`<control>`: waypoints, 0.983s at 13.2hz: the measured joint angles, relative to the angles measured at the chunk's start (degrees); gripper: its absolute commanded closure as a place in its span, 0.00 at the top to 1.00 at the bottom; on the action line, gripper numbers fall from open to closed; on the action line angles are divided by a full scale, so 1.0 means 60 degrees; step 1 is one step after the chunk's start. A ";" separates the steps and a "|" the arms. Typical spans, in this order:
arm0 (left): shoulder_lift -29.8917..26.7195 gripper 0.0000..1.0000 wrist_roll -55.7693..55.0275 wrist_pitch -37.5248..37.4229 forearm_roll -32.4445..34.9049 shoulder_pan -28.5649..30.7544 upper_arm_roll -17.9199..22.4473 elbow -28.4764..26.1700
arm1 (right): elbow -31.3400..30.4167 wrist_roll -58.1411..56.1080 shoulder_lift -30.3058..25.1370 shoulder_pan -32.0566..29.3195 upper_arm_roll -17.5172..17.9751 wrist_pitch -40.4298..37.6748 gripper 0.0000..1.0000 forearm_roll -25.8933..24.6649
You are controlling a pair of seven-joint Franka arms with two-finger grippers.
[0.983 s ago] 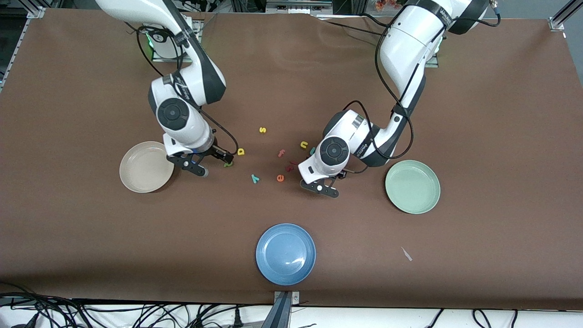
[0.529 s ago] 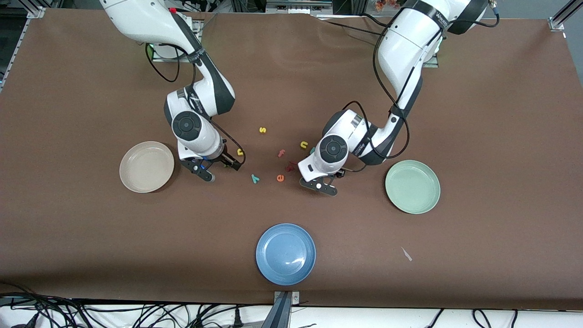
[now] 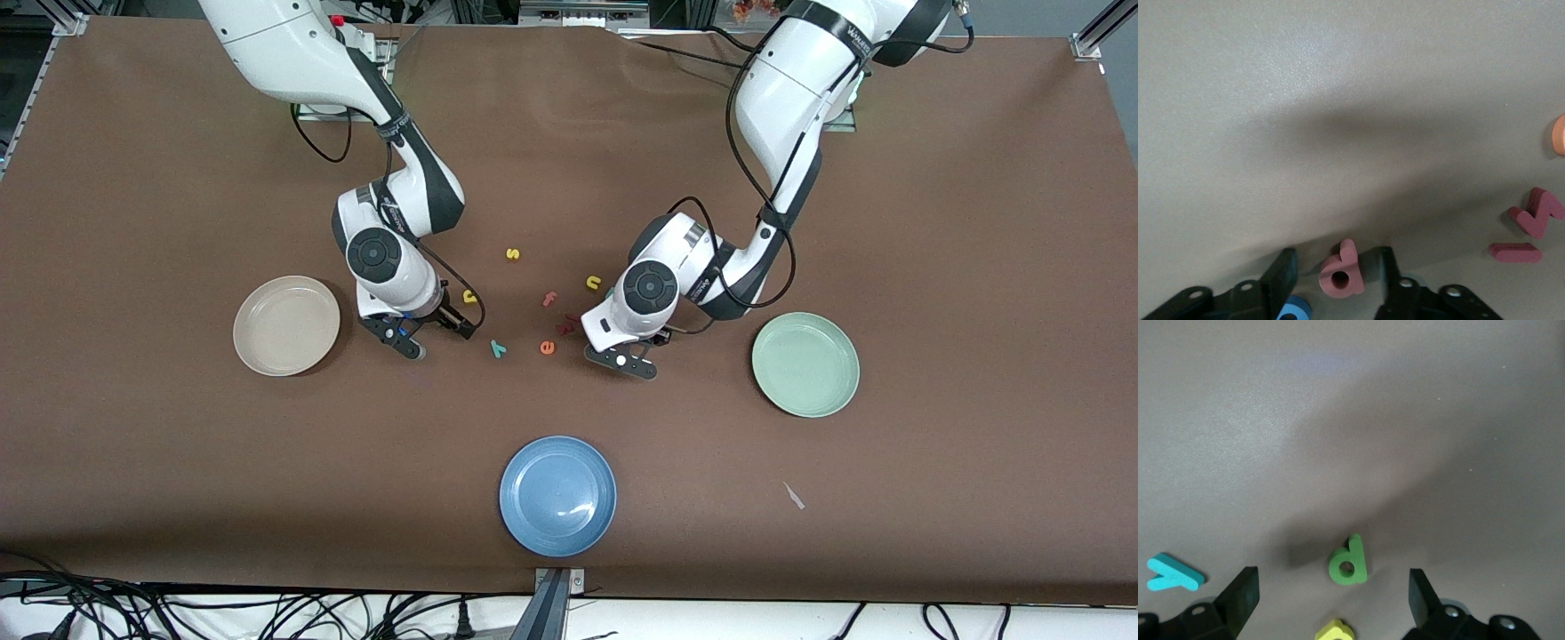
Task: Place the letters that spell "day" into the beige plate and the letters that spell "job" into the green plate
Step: 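Grasp the green d with the right gripper while the left gripper grasps the pink d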
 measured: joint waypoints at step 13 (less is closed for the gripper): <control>-0.0949 0.00 0.0670 -0.1108 0.0004 0.0743 0.0214 0.0191 | -0.0306 -0.0014 0.0080 -0.0001 0.0018 0.0653 0.02 0.0000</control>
